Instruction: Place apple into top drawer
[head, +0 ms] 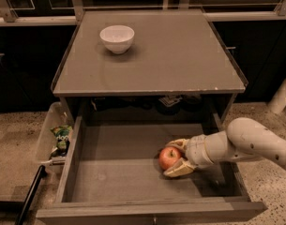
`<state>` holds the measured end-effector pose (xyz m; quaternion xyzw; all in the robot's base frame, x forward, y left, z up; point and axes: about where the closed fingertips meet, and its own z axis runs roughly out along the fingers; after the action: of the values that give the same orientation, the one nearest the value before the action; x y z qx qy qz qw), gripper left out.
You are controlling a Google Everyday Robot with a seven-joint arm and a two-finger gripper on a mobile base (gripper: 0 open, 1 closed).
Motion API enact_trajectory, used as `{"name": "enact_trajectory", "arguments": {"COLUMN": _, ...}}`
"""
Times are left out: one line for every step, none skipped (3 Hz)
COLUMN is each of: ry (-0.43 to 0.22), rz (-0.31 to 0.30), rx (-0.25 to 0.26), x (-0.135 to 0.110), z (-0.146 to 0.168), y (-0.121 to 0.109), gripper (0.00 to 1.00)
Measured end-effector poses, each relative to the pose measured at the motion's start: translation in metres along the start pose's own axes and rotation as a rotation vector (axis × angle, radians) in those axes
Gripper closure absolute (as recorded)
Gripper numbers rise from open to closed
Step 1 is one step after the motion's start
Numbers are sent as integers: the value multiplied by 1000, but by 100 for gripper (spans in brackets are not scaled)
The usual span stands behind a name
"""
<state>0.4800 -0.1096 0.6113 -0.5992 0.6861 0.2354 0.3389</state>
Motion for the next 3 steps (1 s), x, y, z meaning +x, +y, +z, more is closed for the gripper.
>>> {"name": "enact_trajectory", "arguments": {"ry": 0, "rz": 0, "rx": 0, "x": 0, "z": 0, "y": 0, "gripper": 0}}
{"name": "enact_trajectory", "arguments": {"ry": 3, "rz": -8, "rx": 8, "x": -6, "z": -4, "y": 2, "gripper": 0}}
{"name": "enact_trajectory", "arguments": {"ry": -6, "rz": -82, "rx": 31, "x": -39, "z": -34, "y": 6, "gripper": 0}}
